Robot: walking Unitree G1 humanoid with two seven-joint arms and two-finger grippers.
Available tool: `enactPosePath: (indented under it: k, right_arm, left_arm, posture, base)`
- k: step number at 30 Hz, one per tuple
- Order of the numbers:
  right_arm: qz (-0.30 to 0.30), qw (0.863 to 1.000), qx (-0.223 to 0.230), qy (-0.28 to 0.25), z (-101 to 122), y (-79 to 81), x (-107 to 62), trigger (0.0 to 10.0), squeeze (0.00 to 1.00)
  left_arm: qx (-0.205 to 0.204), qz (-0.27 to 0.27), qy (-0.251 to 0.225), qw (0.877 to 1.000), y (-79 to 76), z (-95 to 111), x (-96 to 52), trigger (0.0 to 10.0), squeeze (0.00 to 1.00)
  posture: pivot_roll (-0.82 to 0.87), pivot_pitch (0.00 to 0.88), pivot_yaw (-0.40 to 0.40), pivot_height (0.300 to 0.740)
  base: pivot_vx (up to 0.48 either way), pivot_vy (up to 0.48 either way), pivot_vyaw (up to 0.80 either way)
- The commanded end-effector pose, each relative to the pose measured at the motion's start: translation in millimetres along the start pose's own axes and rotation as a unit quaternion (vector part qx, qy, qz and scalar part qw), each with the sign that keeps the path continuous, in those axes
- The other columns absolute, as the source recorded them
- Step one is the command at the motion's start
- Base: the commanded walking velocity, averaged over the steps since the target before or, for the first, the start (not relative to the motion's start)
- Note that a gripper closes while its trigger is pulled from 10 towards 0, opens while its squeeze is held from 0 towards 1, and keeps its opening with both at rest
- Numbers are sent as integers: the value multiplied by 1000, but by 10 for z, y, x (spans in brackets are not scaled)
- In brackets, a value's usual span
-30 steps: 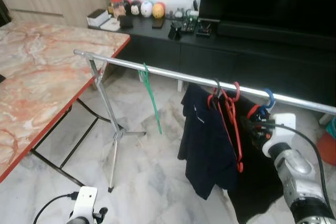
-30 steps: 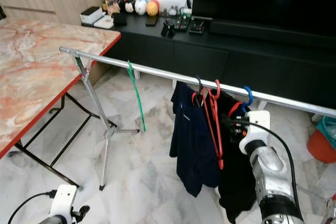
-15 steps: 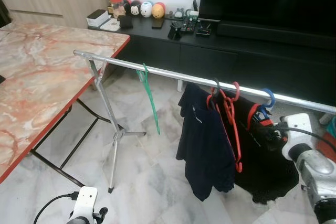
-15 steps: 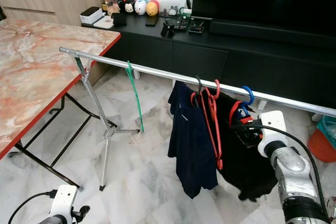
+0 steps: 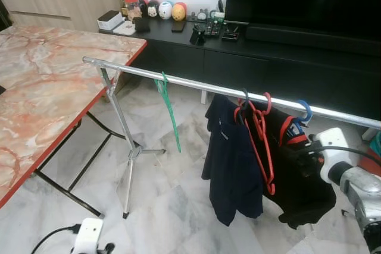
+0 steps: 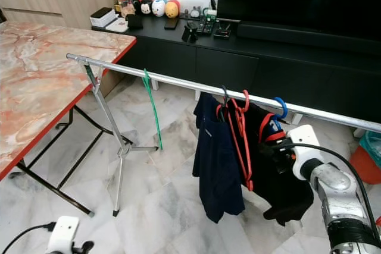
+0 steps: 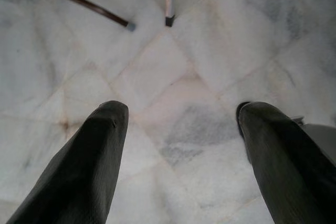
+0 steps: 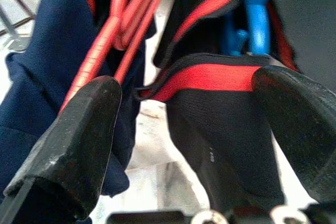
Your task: Hang hanger
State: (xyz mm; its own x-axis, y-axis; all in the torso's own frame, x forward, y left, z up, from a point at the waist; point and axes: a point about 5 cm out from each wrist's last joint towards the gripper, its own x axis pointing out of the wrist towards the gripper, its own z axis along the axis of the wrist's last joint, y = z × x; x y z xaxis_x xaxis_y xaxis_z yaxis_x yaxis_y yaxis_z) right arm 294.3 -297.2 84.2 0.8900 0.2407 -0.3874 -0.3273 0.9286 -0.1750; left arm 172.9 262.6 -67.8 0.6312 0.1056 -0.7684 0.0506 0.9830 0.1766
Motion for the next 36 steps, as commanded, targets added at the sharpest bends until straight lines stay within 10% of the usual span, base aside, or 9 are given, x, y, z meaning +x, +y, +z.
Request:
enactPosePath:
  k: [1,14,36]
  right_arm:
    - [11,1000,-1,17,-56,10,-12,10000,0]
    - [-16,995,-58,78,-198,-40,-29,10000,0]
    - [-92,994,-40,53,-158,-40,81,10000,0]
  left_arm:
    - [2,-3,12,1000,27,-62,-19,10000,0]
    - [19,-22,4,1000,-297,183,103,10000,0]
    - [22,-8,5,1000,-211,161,89,10000,0]
  posture:
    - [18,0,54,740]
    - [16,0,57,740]
    - [20,0,59,740]
  base:
    - [0,0,0]
    - [0,0,0]
    - [0,0,0]
